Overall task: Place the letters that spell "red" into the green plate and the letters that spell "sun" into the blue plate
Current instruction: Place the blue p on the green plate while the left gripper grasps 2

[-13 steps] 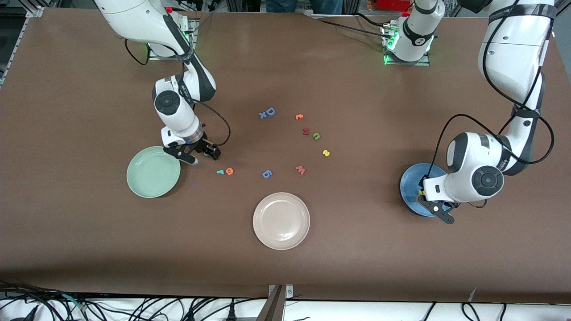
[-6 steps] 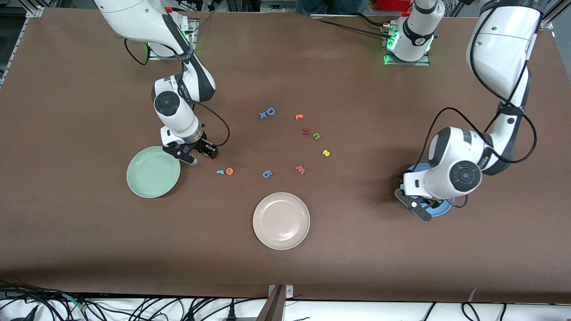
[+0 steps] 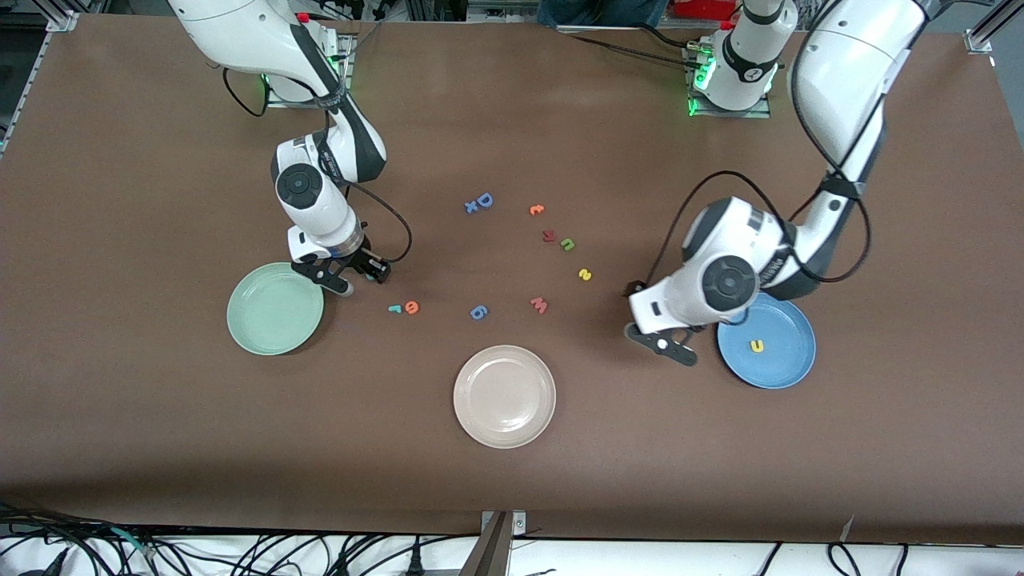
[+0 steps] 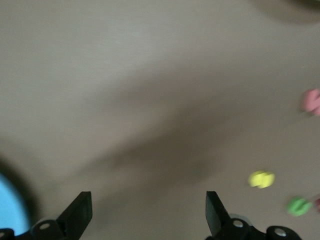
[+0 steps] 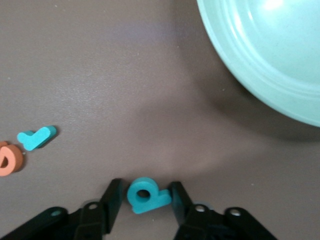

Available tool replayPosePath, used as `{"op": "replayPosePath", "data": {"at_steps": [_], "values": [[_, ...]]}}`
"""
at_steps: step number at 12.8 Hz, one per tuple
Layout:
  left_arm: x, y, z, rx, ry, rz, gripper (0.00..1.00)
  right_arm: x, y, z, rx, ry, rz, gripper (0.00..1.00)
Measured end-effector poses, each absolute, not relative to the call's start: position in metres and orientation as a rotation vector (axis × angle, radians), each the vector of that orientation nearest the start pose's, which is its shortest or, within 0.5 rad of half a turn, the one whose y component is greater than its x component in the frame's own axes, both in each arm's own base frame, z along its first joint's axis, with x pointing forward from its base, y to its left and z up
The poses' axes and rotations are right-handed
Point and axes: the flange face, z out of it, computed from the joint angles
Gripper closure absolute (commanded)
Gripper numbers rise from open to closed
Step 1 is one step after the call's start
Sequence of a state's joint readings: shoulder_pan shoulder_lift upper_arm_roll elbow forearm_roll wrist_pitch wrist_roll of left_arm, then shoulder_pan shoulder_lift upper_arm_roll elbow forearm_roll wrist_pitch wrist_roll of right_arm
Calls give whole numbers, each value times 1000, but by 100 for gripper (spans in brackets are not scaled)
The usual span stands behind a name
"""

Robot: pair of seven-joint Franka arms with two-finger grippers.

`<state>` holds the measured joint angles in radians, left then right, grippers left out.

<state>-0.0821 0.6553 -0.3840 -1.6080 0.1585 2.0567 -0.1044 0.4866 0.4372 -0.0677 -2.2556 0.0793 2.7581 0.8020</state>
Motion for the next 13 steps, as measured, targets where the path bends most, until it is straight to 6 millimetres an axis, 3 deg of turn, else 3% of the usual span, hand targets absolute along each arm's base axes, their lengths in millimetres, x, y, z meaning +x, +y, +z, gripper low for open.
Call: {"op": "replayPosePath", "data": {"at_steps": [5, 11, 13], "values": [[590, -318, 248, -3129, 360, 314, 0, 498, 218, 177, -3027, 691, -65, 68], [557, -367, 217, -3101, -56, 361, 0, 499, 218, 178, -3040, 694, -33, 72], [547, -385, 203, -3107, -131, 352, 0, 510, 223, 191, -3065, 700, 41, 72]]}}
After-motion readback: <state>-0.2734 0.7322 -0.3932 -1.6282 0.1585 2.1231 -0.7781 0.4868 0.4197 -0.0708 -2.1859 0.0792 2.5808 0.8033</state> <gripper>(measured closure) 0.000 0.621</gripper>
